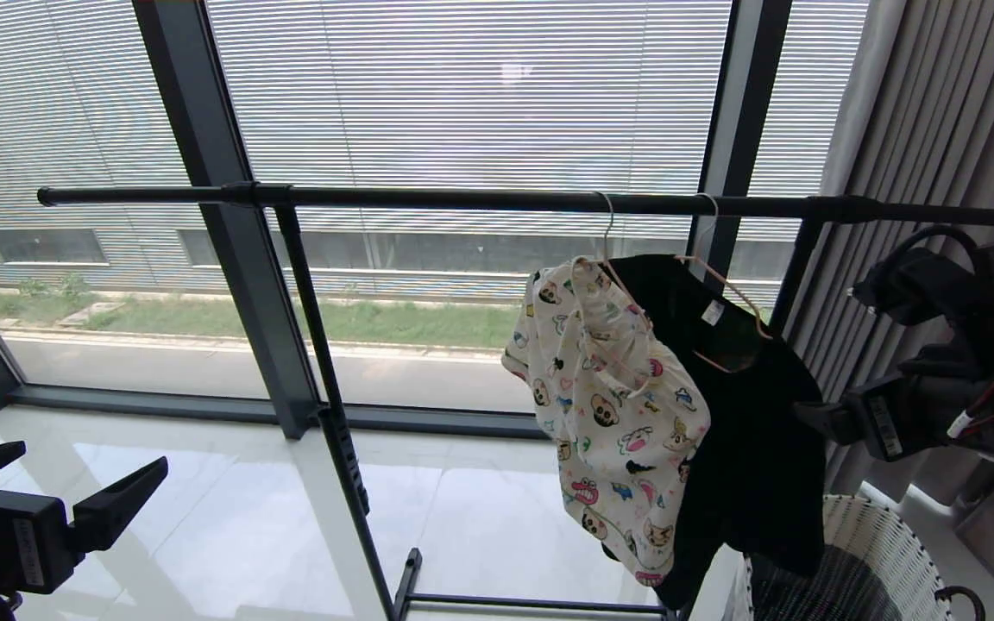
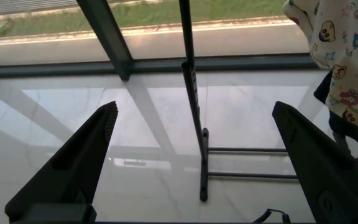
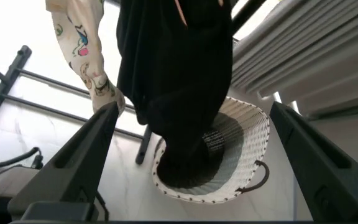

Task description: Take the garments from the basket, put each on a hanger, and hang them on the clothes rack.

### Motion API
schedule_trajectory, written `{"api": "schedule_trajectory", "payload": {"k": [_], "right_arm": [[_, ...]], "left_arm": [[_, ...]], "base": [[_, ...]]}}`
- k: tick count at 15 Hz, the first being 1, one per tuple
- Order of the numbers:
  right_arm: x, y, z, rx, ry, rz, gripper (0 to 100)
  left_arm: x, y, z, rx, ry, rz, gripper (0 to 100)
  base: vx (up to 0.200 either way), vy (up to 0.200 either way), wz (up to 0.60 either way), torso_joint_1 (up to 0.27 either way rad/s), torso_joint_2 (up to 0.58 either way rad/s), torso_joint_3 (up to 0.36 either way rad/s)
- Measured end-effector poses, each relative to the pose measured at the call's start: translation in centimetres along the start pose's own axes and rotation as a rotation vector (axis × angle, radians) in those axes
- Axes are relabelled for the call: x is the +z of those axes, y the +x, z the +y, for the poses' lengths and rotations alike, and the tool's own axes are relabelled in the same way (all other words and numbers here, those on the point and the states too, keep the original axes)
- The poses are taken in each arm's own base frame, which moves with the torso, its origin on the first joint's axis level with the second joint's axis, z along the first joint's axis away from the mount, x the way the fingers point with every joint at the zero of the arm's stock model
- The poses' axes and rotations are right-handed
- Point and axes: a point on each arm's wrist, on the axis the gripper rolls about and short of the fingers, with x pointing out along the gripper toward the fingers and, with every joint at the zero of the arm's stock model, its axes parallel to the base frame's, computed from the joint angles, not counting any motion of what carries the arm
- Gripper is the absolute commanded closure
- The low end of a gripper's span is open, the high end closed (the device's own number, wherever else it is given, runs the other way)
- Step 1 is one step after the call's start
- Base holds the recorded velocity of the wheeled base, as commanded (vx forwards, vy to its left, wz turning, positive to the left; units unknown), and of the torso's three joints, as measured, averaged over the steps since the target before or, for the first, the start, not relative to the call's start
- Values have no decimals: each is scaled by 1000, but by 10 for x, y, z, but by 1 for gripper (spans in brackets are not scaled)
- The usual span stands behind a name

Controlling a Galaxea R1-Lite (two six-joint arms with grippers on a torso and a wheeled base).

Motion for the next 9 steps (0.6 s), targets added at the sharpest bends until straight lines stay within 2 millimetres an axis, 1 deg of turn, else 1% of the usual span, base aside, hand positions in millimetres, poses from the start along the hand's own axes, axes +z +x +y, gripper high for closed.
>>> {"api": "schedule_trajectory", "payload": {"k": [5,9], "right_arm": [[-9,-11,-27,-88,1,-7,0],[-21,-26,-40,-127,4,-22,0]], "left_arm": [[-2,-1,5,47,-21,6,0],[-3,-8,13,124,-50,-11,0]], "base": [[-200,0,0,0,1,1],[0,0,0,0,0,0]]}}
